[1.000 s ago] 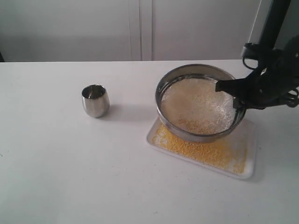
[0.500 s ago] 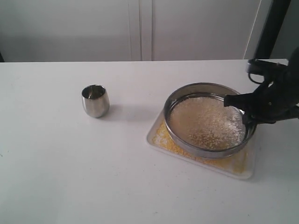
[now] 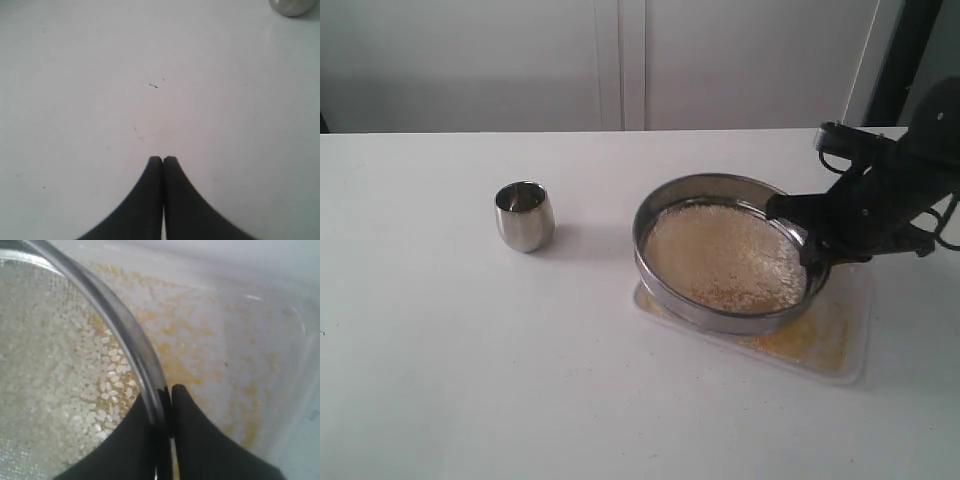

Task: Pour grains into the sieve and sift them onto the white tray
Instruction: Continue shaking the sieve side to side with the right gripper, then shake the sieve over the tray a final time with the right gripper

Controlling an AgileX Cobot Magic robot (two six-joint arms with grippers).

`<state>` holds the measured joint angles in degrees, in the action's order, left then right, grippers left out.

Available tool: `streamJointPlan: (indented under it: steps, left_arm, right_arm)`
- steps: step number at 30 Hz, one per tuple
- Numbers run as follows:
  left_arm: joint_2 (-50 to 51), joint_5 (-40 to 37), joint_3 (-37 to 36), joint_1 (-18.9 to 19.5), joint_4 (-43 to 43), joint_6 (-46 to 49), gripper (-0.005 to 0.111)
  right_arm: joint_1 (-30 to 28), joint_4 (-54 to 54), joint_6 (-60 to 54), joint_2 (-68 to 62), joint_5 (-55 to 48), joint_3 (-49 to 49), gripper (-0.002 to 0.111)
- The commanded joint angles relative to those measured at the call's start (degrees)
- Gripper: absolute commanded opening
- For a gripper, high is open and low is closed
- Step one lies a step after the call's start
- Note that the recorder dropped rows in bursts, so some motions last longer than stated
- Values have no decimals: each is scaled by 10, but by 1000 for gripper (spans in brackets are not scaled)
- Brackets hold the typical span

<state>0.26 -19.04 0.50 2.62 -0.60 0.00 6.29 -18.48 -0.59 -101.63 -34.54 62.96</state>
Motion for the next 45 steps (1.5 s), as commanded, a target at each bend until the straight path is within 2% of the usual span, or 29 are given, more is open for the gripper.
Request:
streamJointPlan:
  steps: [1, 3, 5, 6, 7, 9, 12, 16, 25, 29, 31, 33, 35, 38, 42, 43, 45]
  left_arm:
    - [-3, -2, -5, 2, 6, 0, 0]
    - [-3, -2, -5, 2, 6, 0, 0]
    - [-3, -2, -5, 2, 6, 0, 0]
    - [-3, -2, -5, 2, 6, 0, 0]
    - [-3, -2, -5, 2, 6, 0, 0]
    - [-3, -2, -5, 2, 6, 0, 0]
    - [-3, -2, -5, 2, 6, 0, 0]
    - [-3, -2, -5, 2, 6, 0, 0]
    - [-3, -2, -5, 2, 6, 0, 0]
    - [-3, -2, -5, 2, 6, 0, 0]
    - [-3, -2, -5, 2, 6, 0, 0]
    - [-3, -2, -5, 2, 6, 0, 0]
    - [-3, -2, -5, 2, 6, 0, 0]
    - [-3, -2, -5, 2, 6, 0, 0]
    - [-3, -2, -5, 2, 6, 0, 0]
    - [-3, -2, -5, 2, 6, 0, 0]
    - [-3, -2, -5, 2, 6, 0, 0]
  right_arm:
    - [-9, -35, 14, 33, 97, -23, 0]
    - [16, -33, -22, 7, 37, 8, 0]
    - [-6, 83, 63, 29, 10, -1, 0]
    - [-22, 109, 93, 46, 31, -15, 0]
    - [-23, 88, 96, 48, 59, -21, 0]
    - [12, 16, 24, 27, 72, -10, 0]
    - [17, 31, 22, 14, 27, 3, 0]
    - [-7, 44, 43, 23, 24, 4, 0]
    - [-7, 42, 42, 22, 12, 4, 0]
    - [-7, 119, 63, 27, -25, -1, 0]
    - [-7, 109, 116, 28, 32, -12, 0]
    - [6, 75, 87, 20, 49, -12, 0]
    - [6, 95, 63, 22, 4, -7, 0]
    - [-19, 172, 94, 46, -32, -18, 0]
    - [-10, 79, 95, 48, 77, -29, 0]
    - [-2, 61, 80, 36, 80, -23, 0]
    - [2, 67, 64, 15, 4, 0, 0]
